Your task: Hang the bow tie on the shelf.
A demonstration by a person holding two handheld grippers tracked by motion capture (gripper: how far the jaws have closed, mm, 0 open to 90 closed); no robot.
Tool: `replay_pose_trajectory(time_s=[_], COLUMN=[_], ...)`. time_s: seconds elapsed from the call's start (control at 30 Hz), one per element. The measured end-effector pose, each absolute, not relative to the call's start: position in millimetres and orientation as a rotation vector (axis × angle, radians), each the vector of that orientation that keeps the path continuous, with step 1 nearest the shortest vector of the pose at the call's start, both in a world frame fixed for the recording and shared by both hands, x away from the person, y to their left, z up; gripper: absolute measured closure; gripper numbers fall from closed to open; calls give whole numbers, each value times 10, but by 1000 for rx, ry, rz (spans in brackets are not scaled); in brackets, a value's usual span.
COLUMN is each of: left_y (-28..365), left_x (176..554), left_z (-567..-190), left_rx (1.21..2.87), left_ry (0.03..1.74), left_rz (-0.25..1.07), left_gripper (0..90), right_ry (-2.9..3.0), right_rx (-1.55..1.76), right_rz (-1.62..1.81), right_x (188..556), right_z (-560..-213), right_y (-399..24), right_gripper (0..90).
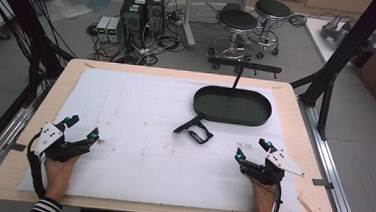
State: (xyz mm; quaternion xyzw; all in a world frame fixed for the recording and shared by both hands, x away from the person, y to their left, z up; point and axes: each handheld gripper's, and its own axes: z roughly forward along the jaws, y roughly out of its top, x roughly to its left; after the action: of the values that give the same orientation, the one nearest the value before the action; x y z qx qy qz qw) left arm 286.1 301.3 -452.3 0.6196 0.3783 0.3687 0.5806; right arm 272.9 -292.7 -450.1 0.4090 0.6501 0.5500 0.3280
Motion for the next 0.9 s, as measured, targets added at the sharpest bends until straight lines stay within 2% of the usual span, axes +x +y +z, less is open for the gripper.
replay_pose_trajectory(time_s=[0.9], left_y=[3012], left_x=[2859], left_z=[-4524], left_rx=[1445], left_ry=[887], left_rz=[864], left_gripper=[150], right_ry=[1712], right_rx=[1043], right_rz=[1389], right_x=[2721], right_z=[-4498], right_y=[-2881], right_gripper=[100])
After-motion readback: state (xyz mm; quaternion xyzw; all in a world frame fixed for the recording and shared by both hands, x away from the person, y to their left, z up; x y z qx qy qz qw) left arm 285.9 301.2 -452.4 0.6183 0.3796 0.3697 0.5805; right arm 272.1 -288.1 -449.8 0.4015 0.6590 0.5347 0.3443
